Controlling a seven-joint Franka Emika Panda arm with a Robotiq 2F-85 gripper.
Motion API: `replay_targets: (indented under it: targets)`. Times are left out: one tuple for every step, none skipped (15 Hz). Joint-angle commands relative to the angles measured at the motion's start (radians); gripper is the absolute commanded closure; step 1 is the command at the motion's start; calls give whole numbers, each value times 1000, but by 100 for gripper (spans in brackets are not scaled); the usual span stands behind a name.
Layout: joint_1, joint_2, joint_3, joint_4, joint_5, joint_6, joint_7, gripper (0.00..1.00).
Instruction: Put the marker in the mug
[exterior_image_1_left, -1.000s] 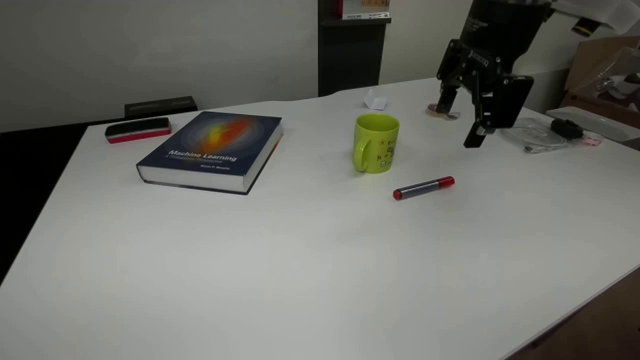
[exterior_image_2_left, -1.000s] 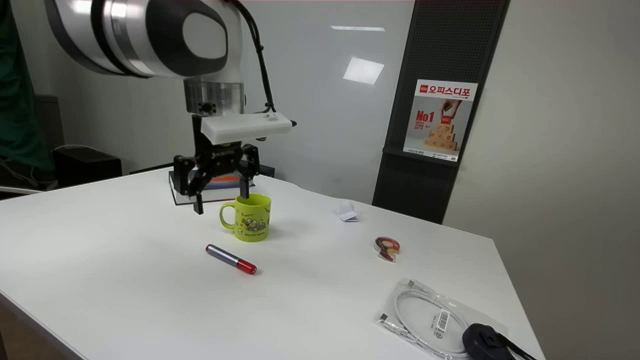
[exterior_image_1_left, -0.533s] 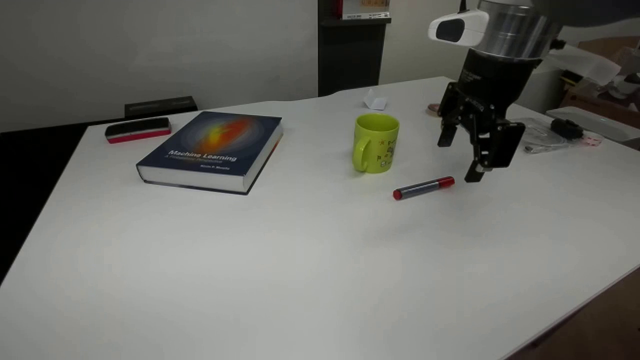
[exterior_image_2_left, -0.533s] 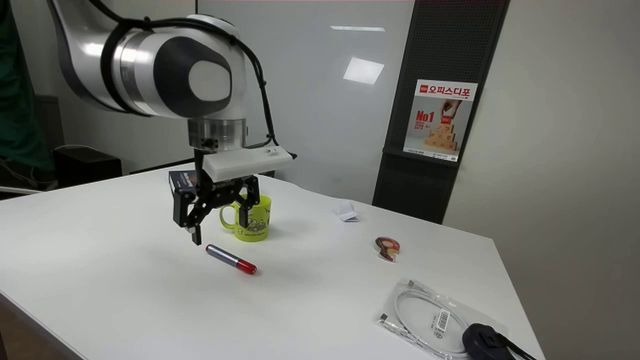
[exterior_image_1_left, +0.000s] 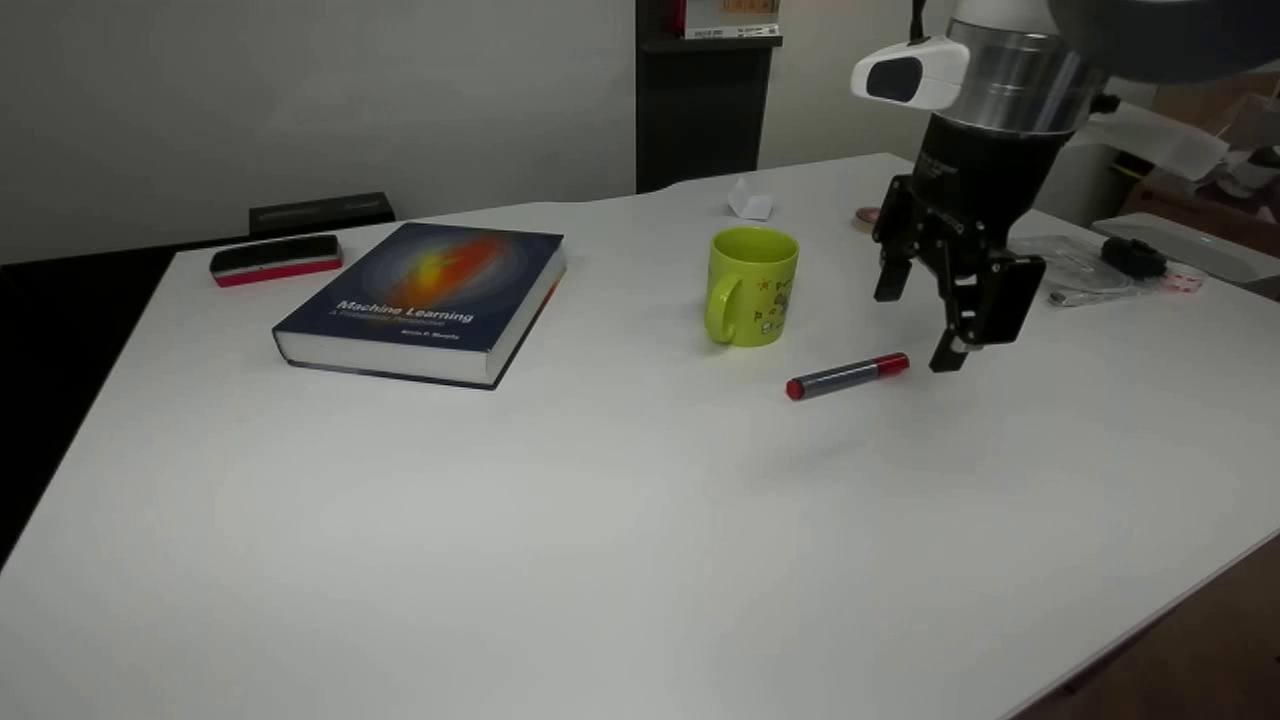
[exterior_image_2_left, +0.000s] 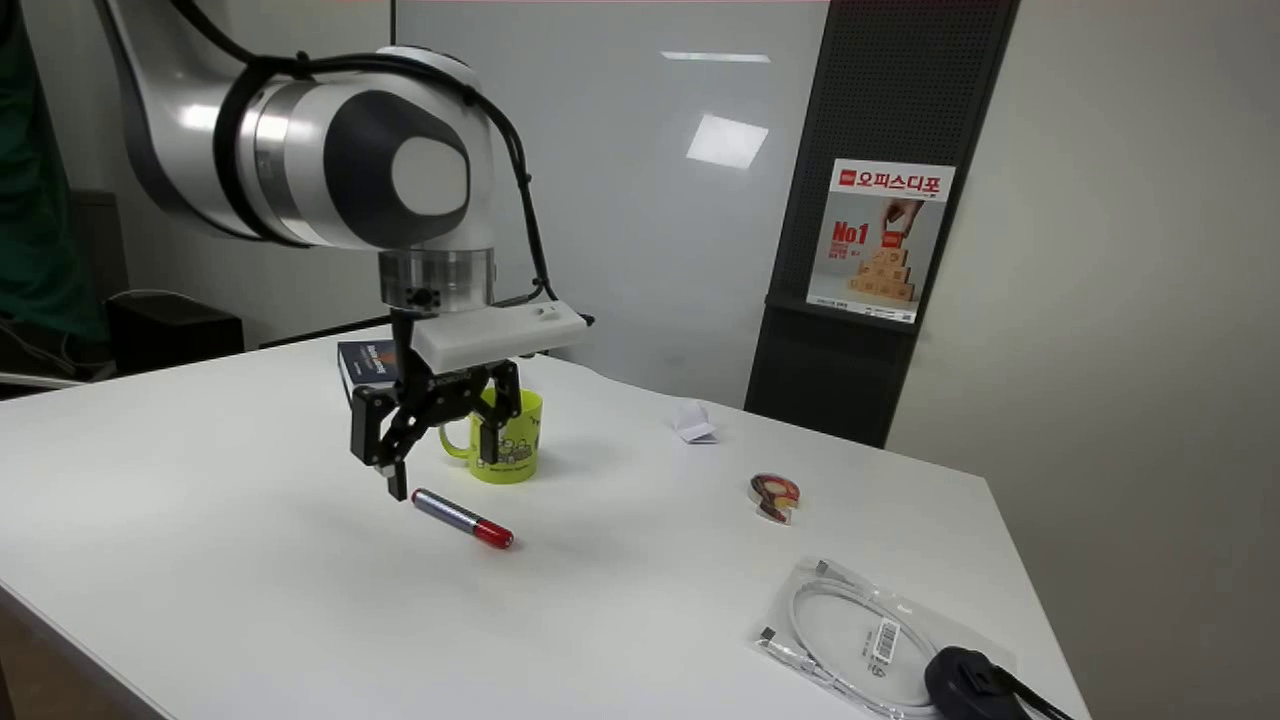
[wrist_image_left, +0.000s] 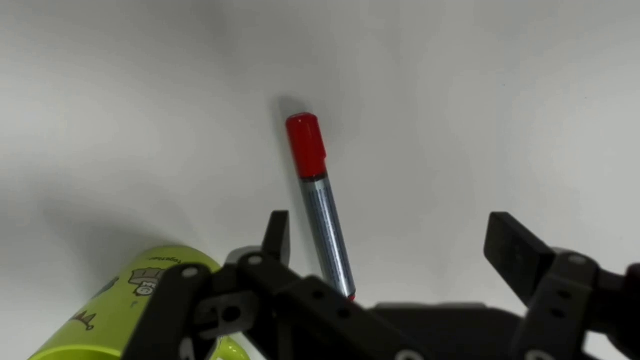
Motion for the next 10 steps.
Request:
replay_targets:
  targets:
    - [-7, 64, -1, 39, -46, 43, 81, 0]
    - [-2, 80, -6, 48, -57, 46, 90, 0]
    - [2, 94, -10, 56, -70, 48, 102, 0]
    - [2, 110, -7, 66, -78, 48, 108, 0]
    - [10, 126, -15, 76, -97, 49, 122, 0]
    - [10, 145, -14, 88, -104, 48, 130, 0]
    - [11, 162, -14, 100, -114, 46, 136, 0]
    - [14, 178, -16, 114, -124, 43, 146, 0]
    - [11, 193, -13, 125, -128, 41, 149, 0]
    - [15, 208, -17, 139, -136, 39, 155, 0]
